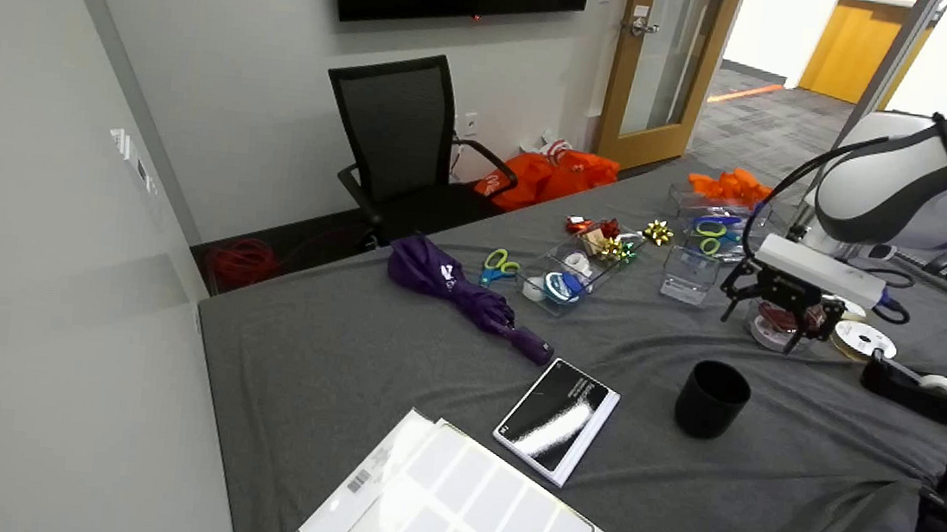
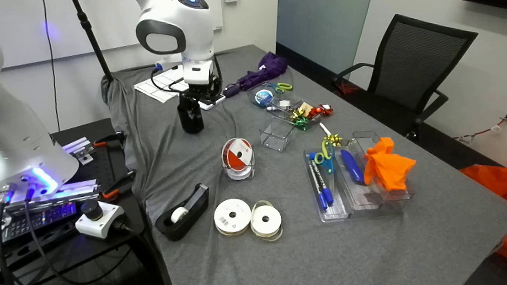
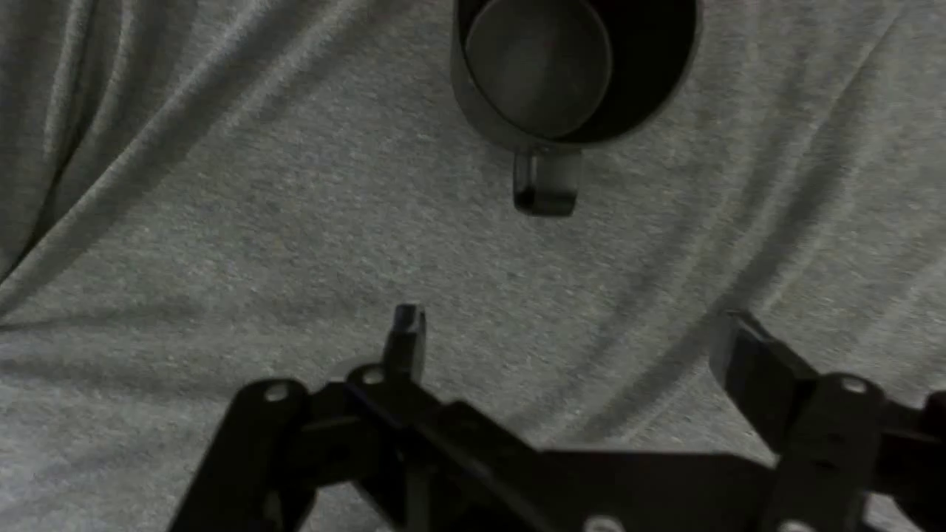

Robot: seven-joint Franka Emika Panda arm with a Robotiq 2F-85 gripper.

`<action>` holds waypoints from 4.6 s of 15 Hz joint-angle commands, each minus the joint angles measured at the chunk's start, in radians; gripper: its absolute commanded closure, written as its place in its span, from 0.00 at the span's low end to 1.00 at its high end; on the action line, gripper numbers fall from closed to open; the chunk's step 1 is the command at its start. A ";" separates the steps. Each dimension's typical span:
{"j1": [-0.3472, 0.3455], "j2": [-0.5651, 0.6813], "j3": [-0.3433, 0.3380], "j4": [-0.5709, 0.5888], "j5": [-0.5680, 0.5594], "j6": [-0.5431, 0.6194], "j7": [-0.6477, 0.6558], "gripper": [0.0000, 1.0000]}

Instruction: Put the black cup on the black object

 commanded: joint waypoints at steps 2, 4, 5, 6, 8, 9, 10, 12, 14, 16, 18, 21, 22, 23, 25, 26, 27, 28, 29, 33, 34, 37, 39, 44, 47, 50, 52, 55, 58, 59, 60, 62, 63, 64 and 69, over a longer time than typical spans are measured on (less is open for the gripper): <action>0.038 0.120 -0.001 0.033 -0.017 0.027 0.076 0.00; 0.049 0.165 -0.003 0.054 -0.018 0.035 0.086 0.00; 0.052 0.183 -0.002 0.065 -0.013 0.038 0.081 0.00; 0.047 0.202 0.003 0.078 0.002 0.033 0.060 0.00; 0.050 0.232 0.003 0.096 0.003 0.029 0.055 0.00; 0.050 0.242 0.005 0.102 0.006 0.029 0.050 0.00; 0.051 0.252 0.006 0.105 0.009 0.030 0.046 0.00; 0.050 0.267 0.011 0.107 0.014 0.032 0.033 0.00; 0.044 0.277 0.020 0.104 0.025 0.037 0.010 0.00; 0.037 0.279 0.033 0.097 0.042 0.044 -0.024 0.00; 0.029 0.274 0.049 0.087 0.069 0.056 -0.074 0.25; 0.026 0.264 0.064 0.078 0.115 0.076 -0.143 0.40; 0.028 0.263 0.065 0.078 0.126 0.079 -0.159 0.47; 0.029 0.263 0.065 0.078 0.135 0.083 -0.173 0.55; 0.033 0.264 0.062 0.078 0.145 0.086 -0.188 0.69; 0.035 0.263 0.058 0.076 0.145 0.091 -0.193 0.75; 0.038 0.261 0.053 0.073 0.142 0.095 -0.190 0.83; 0.041 0.257 0.049 0.065 0.139 0.106 -0.185 0.89; 0.046 0.248 0.042 0.051 0.134 0.129 -0.176 0.97; 0.058 0.163 0.030 -0.018 0.124 0.139 -0.148 0.95; 0.055 0.134 0.039 -0.033 0.138 0.127 -0.148 0.95; 0.058 0.030 0.080 -0.065 0.206 0.078 -0.124 0.95; 0.068 -0.018 0.112 -0.054 0.280 0.052 -0.092 0.95; 0.132 -0.025 0.143 0.054 0.342 0.029 0.165 0.95; 0.152 0.030 0.150 0.138 0.345 0.049 0.322 0.95; 0.162 0.097 0.146 0.226 0.320 0.050 0.461 0.95; 0.164 0.141 0.139 0.288 0.295 0.026 0.530 0.95; 0.166 0.209 0.136 0.353 0.250 0.011 0.574 0.95; 0.172 0.259 0.134 0.368 0.189 0.007 0.606 0.95; 0.171 0.273 0.137 0.365 0.177 0.007 0.607 0.95; 0.169 0.285 0.143 0.363 0.171 0.005 0.597 0.95; 0.165 0.310 0.157 0.360 0.174 0.011 0.573 0.95; 0.165 0.298 0.149 0.340 0.178 0.034 0.586 0.95; 0.166 0.308 0.150 0.340 0.178 0.036 0.586 0.81; 0.167 0.317 0.150 0.347 0.179 0.037 0.585 0.95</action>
